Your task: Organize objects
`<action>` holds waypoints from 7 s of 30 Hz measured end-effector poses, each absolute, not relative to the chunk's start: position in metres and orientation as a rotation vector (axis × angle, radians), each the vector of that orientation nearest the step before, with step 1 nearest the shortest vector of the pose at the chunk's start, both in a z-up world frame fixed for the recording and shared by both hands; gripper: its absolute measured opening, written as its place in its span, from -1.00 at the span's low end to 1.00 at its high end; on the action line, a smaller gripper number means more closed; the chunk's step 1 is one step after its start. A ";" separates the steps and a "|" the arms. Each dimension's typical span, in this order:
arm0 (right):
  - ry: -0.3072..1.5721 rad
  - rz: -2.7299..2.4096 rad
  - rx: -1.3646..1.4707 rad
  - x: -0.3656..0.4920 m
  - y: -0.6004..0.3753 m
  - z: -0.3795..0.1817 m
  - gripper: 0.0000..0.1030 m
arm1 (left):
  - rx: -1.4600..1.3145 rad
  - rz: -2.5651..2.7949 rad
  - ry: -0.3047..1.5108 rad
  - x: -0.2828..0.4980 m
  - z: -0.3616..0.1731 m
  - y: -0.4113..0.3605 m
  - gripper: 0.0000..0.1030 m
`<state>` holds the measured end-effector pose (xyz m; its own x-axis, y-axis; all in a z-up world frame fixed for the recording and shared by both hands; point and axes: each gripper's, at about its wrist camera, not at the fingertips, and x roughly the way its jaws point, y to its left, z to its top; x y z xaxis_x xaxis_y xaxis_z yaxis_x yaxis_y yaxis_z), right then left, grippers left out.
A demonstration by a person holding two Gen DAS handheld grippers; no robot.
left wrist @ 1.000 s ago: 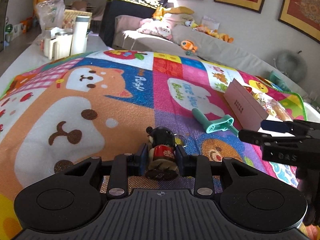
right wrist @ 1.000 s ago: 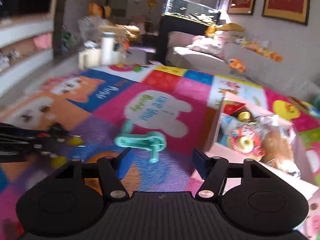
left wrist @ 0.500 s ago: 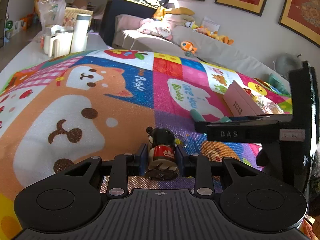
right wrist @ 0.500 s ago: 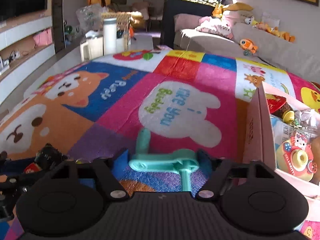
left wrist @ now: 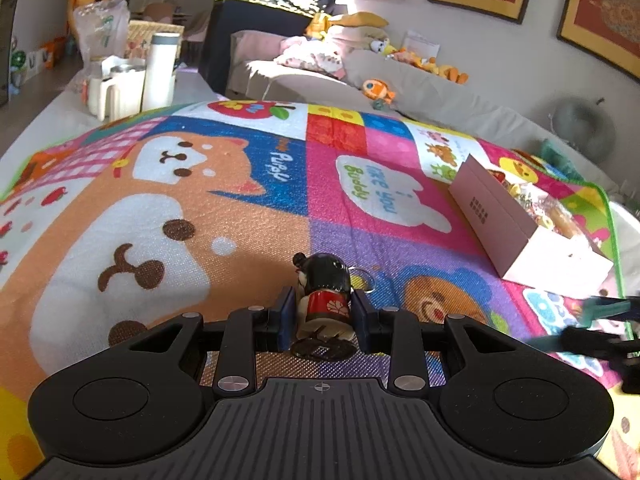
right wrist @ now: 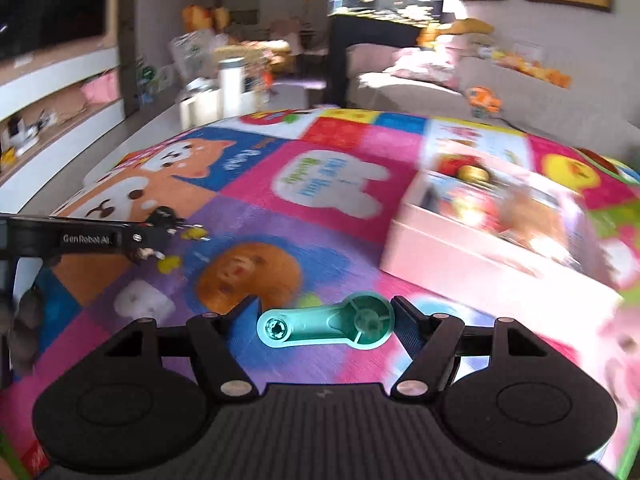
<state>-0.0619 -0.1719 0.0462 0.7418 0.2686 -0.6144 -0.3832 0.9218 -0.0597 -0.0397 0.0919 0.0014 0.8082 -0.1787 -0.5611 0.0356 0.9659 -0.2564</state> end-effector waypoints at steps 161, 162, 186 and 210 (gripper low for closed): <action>0.695 0.079 -0.022 -0.010 -0.203 -0.004 1.00 | 0.013 0.008 0.683 -0.018 0.000 -0.006 0.96; 0.695 0.078 -0.025 -0.010 -0.203 -0.004 1.00 | 0.011 0.007 0.683 -0.018 0.000 -0.006 0.96; 0.695 0.078 -0.023 -0.010 -0.203 -0.004 1.00 | 0.010 0.008 0.683 -0.018 0.000 -0.006 0.96; 0.695 0.079 -0.023 -0.010 -0.204 -0.004 1.00 | 0.009 0.008 0.683 -0.018 0.000 -0.006 0.96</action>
